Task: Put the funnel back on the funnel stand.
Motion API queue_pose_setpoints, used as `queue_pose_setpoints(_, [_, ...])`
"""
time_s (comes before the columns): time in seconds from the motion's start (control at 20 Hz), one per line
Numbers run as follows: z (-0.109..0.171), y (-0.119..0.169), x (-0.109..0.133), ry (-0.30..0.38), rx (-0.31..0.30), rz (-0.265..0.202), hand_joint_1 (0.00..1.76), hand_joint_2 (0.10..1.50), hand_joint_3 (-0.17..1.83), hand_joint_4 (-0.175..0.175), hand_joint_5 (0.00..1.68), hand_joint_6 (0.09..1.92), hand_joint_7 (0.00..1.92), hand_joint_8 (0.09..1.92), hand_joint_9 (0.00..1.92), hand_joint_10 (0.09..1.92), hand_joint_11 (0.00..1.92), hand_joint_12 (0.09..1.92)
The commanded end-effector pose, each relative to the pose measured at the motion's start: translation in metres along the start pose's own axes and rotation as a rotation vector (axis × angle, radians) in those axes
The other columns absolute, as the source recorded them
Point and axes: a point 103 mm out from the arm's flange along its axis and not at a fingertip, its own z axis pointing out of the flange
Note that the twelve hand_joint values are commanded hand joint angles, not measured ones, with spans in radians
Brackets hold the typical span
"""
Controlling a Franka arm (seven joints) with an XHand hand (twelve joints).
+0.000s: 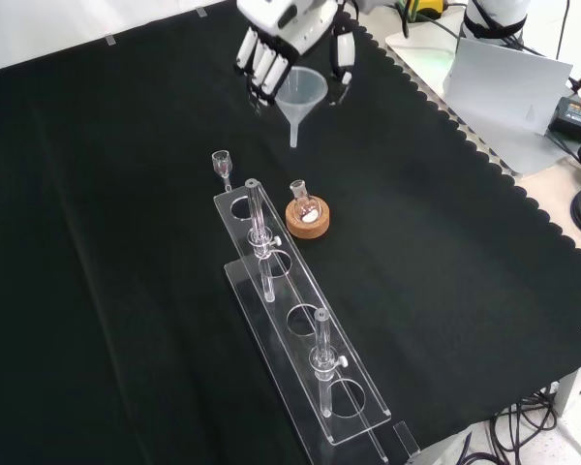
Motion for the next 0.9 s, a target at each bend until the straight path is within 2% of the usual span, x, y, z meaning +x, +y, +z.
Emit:
queue_pose_setpoints(0.05, [-0.022, -0.01, -0.01, 0.013, -0.031, 0.02, 0.86, 0.72, 0.57, 0.018, 0.66, 0.62, 0.51, 0.61, 0.85, 0.41, 0.52, 1.29])
queue_pose_setpoints(0.15, [-0.026, -0.01, -0.013, 0.009, -0.028, 0.023, 0.86, 0.72, 0.57, 0.018, 0.66, 0.63, 0.51, 0.61, 0.85, 0.41, 0.52, 1.29])
queue_pose_setpoints(0.5, [-0.044, 0.002, -0.021, 0.064, -0.062, 0.0, 0.88, 0.71, 0.57, 0.018, 0.66, 0.63, 0.51, 0.61, 0.85, 0.41, 0.52, 1.29])
queue_pose_setpoints(0.9, [-0.056, 0.032, -0.011, 0.07, -0.067, -0.045, 0.89, 0.71, 0.58, 0.018, 0.67, 0.64, 0.51, 0.61, 0.84, 0.41, 0.52, 1.29])
